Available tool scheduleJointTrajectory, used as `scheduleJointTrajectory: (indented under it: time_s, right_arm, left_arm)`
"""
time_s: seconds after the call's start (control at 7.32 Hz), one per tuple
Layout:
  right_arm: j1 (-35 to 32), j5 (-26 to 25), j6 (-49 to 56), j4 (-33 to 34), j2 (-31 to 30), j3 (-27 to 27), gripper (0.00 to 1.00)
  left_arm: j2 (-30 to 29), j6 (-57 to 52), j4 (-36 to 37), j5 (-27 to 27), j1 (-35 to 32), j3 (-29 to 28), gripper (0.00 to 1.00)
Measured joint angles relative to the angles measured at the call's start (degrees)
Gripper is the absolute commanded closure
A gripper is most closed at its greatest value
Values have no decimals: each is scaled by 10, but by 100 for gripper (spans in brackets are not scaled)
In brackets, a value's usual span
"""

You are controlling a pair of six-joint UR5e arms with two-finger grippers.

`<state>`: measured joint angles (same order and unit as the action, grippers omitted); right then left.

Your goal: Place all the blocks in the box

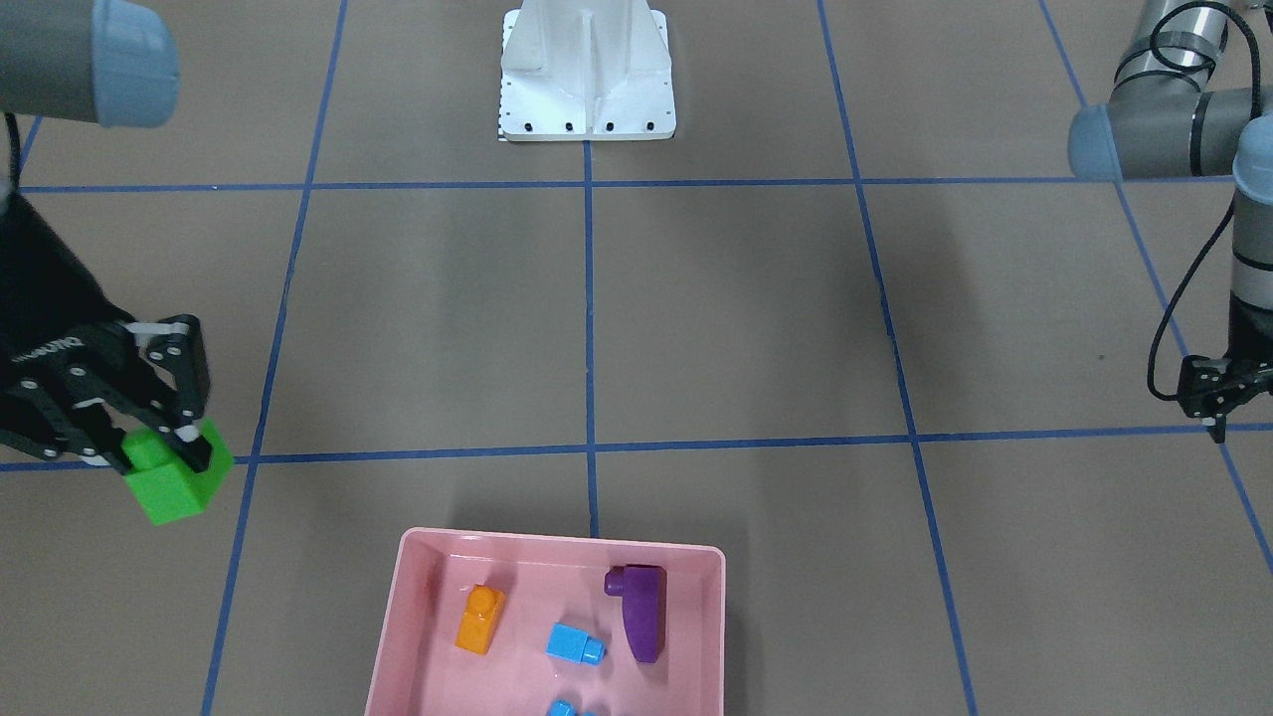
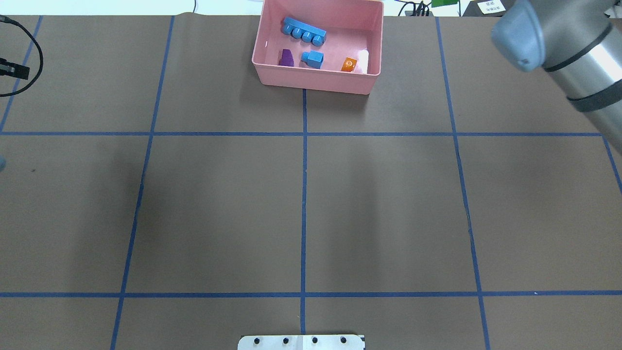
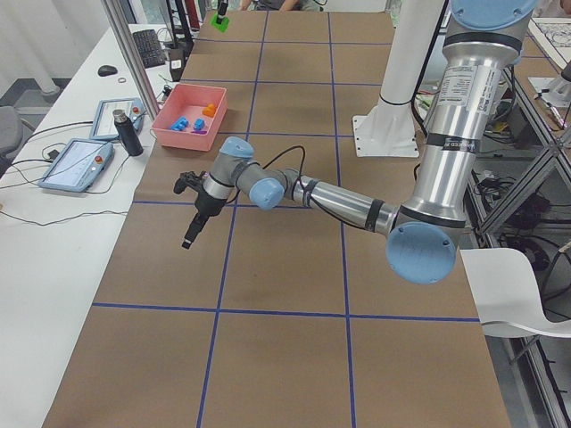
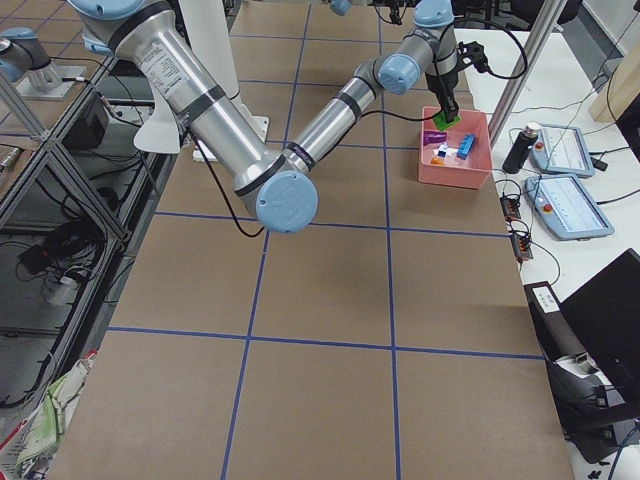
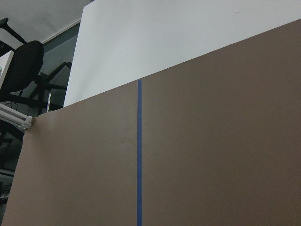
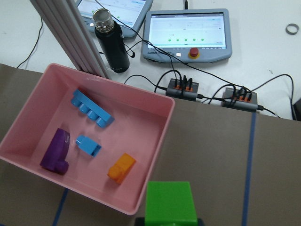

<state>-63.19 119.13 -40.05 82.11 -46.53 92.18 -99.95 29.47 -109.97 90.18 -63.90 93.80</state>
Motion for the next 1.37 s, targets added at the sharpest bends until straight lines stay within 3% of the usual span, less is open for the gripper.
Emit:
scheduleJointTrajectory:
  time_s: [0.41, 0.82, 0.96, 1.37]
  right_arm:
    - [85, -116, -67, -124, 100, -188, 100]
    - [112, -161, -71, -205, 162, -331, 100]
    - [116, -165, -71, -219, 169, -352, 5]
    - [113, -151, -87, -228, 173, -364, 0]
  left_arm:
    - [4, 1, -4, -2, 0, -29, 0]
    - [4, -1, 20, 3, -3, -58, 0]
    - [4, -18, 52, 18, -11, -55, 0]
    - [28, -71, 84, 124, -55, -22, 0]
